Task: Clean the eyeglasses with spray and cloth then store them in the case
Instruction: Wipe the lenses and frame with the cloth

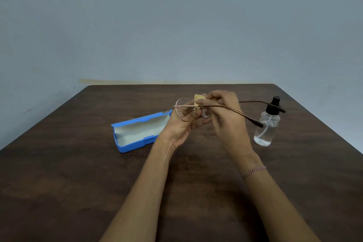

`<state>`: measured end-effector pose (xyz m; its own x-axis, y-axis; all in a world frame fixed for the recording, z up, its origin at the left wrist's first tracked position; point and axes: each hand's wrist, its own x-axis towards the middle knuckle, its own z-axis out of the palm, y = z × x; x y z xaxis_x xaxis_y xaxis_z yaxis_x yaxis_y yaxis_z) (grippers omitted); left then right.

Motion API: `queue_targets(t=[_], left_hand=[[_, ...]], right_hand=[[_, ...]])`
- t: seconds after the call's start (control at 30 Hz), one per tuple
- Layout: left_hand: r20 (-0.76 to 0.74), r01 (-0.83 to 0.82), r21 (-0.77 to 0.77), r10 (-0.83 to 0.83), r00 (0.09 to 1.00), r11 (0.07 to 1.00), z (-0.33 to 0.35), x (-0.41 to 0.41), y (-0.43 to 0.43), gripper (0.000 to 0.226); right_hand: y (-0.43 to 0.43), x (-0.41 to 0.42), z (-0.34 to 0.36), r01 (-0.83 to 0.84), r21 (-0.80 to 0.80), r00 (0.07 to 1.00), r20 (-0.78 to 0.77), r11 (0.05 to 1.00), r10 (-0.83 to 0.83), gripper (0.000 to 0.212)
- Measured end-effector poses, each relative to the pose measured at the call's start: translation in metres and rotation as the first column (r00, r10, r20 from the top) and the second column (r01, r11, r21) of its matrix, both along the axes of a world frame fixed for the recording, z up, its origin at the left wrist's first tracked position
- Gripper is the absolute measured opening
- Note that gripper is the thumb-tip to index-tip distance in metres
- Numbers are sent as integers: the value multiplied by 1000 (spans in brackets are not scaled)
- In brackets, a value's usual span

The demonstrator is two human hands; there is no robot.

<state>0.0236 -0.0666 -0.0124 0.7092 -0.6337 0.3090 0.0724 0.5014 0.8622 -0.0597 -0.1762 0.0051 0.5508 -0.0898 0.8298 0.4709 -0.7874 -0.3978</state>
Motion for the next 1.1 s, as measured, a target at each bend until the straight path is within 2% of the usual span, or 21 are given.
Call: queue_targets(t=[0.1, 0.27, 0.43, 0.57, 0.67, 0.73, 0.8, 0.93, 1.03, 1.1], left_hand=[[11, 7, 7, -7, 1000, 1000, 2, -2, 0, 53], [31, -13, 27, 12, 999, 1000, 4, -2, 2, 64], [47, -7, 14, 7, 999, 1000, 3, -3, 3, 35], [47, -50, 73, 47, 998, 996, 4, -6, 4, 16], [35, -58, 65, 56, 998, 996, 6, -5, 5, 20], [41, -65, 38, 63, 997, 997, 8, -6, 4, 18], [44, -63, 39, 62, 997, 997, 8, -6, 4, 26], [45, -71, 60, 68, 997, 996, 5, -5, 5, 17], [69, -63, 55, 59, 996, 996, 5, -5, 5, 14], [55, -43, 34, 41, 998, 998, 5, -4, 4, 31]], right_hand=[[-1, 0, 0, 48, -55, 998, 38, 997, -46, 27], [-1, 1, -1, 19, -137, 993, 116, 990, -3, 27], [-5, -1, 0, 56, -152, 992, 122, 987, -37, 27], [-4, 0, -2, 12, -174, 989, 149, 985, 14, 26], [-8, 0, -2, 38, -180, 990, 143, 983, -13, 30], [-10, -1, 0, 72, -157, 987, 152, 985, -48, 41], [-8, -1, 1, 72, -135, 986, 158, 988, -50, 49], [-3, 2, -3, 57, -167, 986, 167, 984, -29, 27], [-6, 3, -3, 76, -178, 985, 169, 981, -46, 28], [-7, 2, -2, 104, -163, 981, 178, 981, -74, 30]])
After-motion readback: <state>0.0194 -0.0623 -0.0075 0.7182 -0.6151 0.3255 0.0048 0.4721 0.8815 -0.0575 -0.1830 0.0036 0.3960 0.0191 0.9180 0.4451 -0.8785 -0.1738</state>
